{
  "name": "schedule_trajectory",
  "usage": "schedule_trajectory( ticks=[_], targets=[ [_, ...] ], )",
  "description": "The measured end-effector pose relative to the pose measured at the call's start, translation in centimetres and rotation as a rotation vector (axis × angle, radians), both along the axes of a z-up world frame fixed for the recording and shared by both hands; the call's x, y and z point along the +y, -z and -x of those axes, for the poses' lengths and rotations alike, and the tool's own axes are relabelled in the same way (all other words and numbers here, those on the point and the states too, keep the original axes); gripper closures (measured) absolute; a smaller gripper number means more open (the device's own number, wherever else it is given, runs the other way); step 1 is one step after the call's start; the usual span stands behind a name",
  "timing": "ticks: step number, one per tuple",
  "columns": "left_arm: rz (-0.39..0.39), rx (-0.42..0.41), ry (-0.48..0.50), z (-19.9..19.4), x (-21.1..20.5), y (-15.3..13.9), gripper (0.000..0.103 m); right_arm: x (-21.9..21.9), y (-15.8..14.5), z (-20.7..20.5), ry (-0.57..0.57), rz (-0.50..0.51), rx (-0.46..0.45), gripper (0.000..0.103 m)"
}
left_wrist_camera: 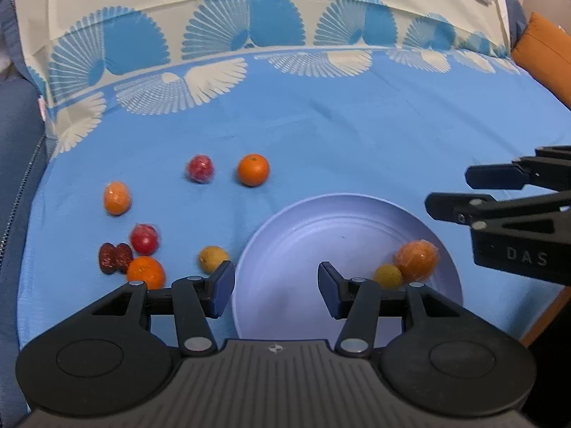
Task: Organize fruits
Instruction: 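Open the right gripper over the plate while the left gripper releases the yellow fruit, then grasp a dark red date with the left gripper while the right gripper grasps a yellow fruit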
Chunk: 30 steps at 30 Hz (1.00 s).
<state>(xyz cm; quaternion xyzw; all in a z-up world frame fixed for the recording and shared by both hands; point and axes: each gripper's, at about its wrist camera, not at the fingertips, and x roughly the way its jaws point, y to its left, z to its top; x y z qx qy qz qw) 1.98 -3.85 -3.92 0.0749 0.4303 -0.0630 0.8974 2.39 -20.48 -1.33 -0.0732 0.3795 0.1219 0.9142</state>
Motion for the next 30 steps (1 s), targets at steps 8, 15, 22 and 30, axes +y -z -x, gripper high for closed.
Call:
schedule_trajectory(
  ticks=[8,15,22,30],
  targets=[
    [-0.05,-0.087,-0.046,0.2,0.4,-1.0,0.046,-0.1,-0.1,-0.2,0.002,-0.021,-0.009,0.033],
    [-0.083,-0.205,-0.101,-0.9,4.0,-5.5,0.047,-0.2,-0.3,-0.6,0.031,-0.024,-0.04,0.017],
    [-0.042,-0.258,-0.219,-4.6,11.9,-8.6,0.099,0.2,-1.3,-0.5,0.022,-0.061,-0.083,0.019],
    [0.234,0.005,-0.368,-7.1,17.0,-4.3,0.099,1.5,-1.6,-0.2,-0.062,-0.09,-0.076,0.069]
  ],
)
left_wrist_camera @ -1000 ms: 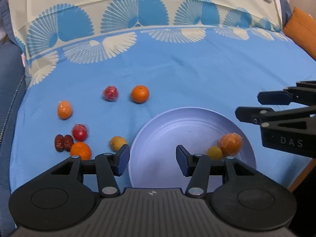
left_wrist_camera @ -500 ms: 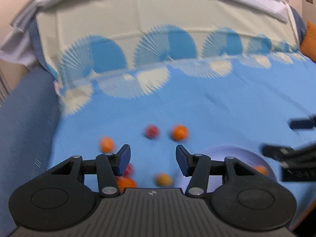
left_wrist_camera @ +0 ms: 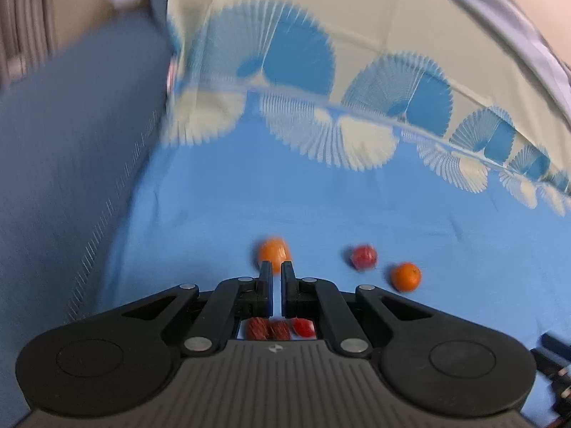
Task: Organize fruits
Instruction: 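Grasp a dark red date with the left gripper while the right gripper grasps a yellow fruit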
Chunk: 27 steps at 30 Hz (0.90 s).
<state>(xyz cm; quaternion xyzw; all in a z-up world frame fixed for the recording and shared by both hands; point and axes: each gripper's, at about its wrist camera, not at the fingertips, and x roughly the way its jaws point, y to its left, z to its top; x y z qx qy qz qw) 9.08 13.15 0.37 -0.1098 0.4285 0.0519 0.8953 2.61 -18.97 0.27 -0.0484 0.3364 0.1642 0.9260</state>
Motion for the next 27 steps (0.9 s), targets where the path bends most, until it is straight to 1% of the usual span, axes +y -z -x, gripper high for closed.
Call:
schedule_trajectory(
  ticks=[1,3,6,9,14,16,18,22,27],
  targets=[
    [0.02,0.035,0.001,-0.4,0.1,0.6,0.099,0.3,0.1,0.0,-0.019,-0.005,0.005,0.071],
    [0.024,0.094,0.001,-1.2,0.3,1.5,0.099,1.3,0.1,-0.1,-0.059,-0.003,0.008,0.072],
    [0.039,0.144,-0.017,-1.6,0.9,2.7,0.099,3.1,0.2,-0.2,-0.115,0.004,0.017,0.071],
    [0.061,0.166,-0.038,-1.5,1.5,3.6,0.099,5.2,0.3,-0.4,-0.171,0.009,0.016,0.071],
    [0.054,0.203,-0.044,-1.9,1.6,4.6,0.098,8.9,1.1,-1.6,-0.248,0.015,0.041,0.069],
    [0.044,0.212,-0.039,-2.3,1.3,4.9,0.098,10.3,1.6,-2.4,-0.268,0.02,0.057,0.064],
    [0.034,0.222,-0.036,-2.6,1.1,5.2,0.097,11.5,2.2,-3.1,-0.276,0.031,0.073,0.053],
    [0.022,0.242,-0.04,-3.1,1.0,5.8,0.095,13.5,3.6,-4.3,-0.299,0.075,0.095,0.052],
    [-0.013,0.256,-0.052,-3.6,0.9,6.2,0.086,15.6,5.9,-5.3,-0.316,0.164,0.131,0.052]
  ],
)
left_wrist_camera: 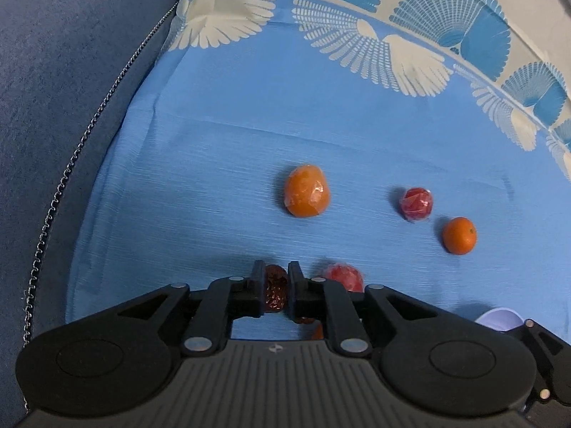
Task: Organize fruits
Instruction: 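Grasp a dark red date with the left gripper while the right gripper grasps a yellow fruit, then carry the date and yellow fruit over the lavender plate with both grippers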
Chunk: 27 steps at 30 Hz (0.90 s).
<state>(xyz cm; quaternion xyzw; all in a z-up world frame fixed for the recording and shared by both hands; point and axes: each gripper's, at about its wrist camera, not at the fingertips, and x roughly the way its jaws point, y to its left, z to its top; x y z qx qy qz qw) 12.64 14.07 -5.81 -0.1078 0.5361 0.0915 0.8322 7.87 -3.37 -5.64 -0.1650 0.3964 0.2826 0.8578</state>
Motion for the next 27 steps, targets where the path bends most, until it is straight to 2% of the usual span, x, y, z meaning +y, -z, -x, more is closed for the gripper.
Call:
schedule_trajectory(
  ticks=[2,7,8,9,12,15,21,24,27],
  targets=[
    [-0.019,0.013,-0.003,-0.1,0.0,0.2,0.083,0.6,0.8,-0.4,-0.005,0.027,0.012,0.052],
    [-0.023,0.053,-0.002,-0.2,0.0,1.0,0.083,1.7,2.3,-0.7,-0.024,0.096,0.033,0.056],
    [-0.029,0.052,-0.002,-0.2,0.0,1.0,0.082,1.8,2.4,-0.7,-0.029,0.094,0.037,0.063],
    [-0.031,0.047,-0.005,-0.1,0.1,0.9,0.082,1.8,2.2,-0.7,-0.031,0.08,0.042,0.077],
    [-0.039,0.036,-0.021,0.1,0.2,0.7,0.082,1.6,1.6,-0.7,-0.016,0.049,0.023,0.077],
    [-0.042,0.055,-0.028,0.1,0.3,0.9,0.082,1.2,1.1,-0.9,-0.006,-0.016,0.047,0.077],
    [-0.079,0.06,0.008,0.1,-0.5,0.8,0.082,1.5,2.3,-0.6,-0.024,0.02,0.075,0.077],
    [-0.079,0.028,-0.005,0.3,-0.2,0.2,0.082,1.3,1.8,-0.7,-0.013,-0.007,0.068,0.077],
    [-0.078,-0.023,-0.023,0.9,0.0,-0.8,0.082,0.5,0.4,-0.6,0.012,-0.084,0.037,0.077]
  ],
)
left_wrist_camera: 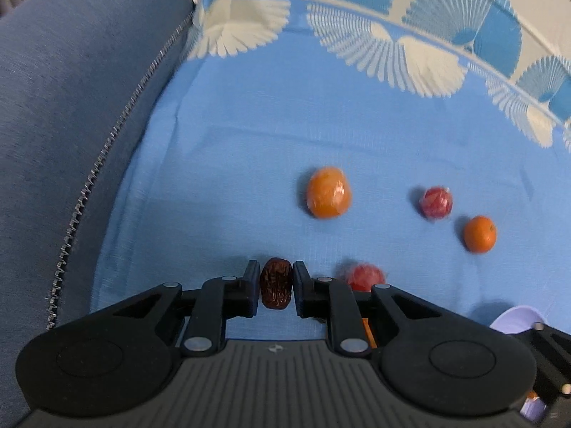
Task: Organize fruits
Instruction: 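Carry the date and yellow fruit over the lavender plate with both grippers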
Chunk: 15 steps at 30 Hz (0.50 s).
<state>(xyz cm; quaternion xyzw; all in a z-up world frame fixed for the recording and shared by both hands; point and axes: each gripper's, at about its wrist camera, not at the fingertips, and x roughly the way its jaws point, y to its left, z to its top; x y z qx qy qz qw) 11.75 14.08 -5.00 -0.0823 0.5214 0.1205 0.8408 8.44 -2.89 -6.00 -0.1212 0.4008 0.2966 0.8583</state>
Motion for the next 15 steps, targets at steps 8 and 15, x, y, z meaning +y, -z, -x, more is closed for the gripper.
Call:
schedule_trajectory(
  ticks=[8,15],
  targets=[
    [-0.062,-0.203,0.026,2.2,-1.4,-4.3,0.082,-3.4,-6.8,1.0,0.053,-0.126,-0.11,0.077],
    [-0.147,-0.394,0.138,5.9,-4.7,-8.1,0.082,-9.2,-11.1,4.7,0.101,-0.181,-0.204,0.077]
  ],
)
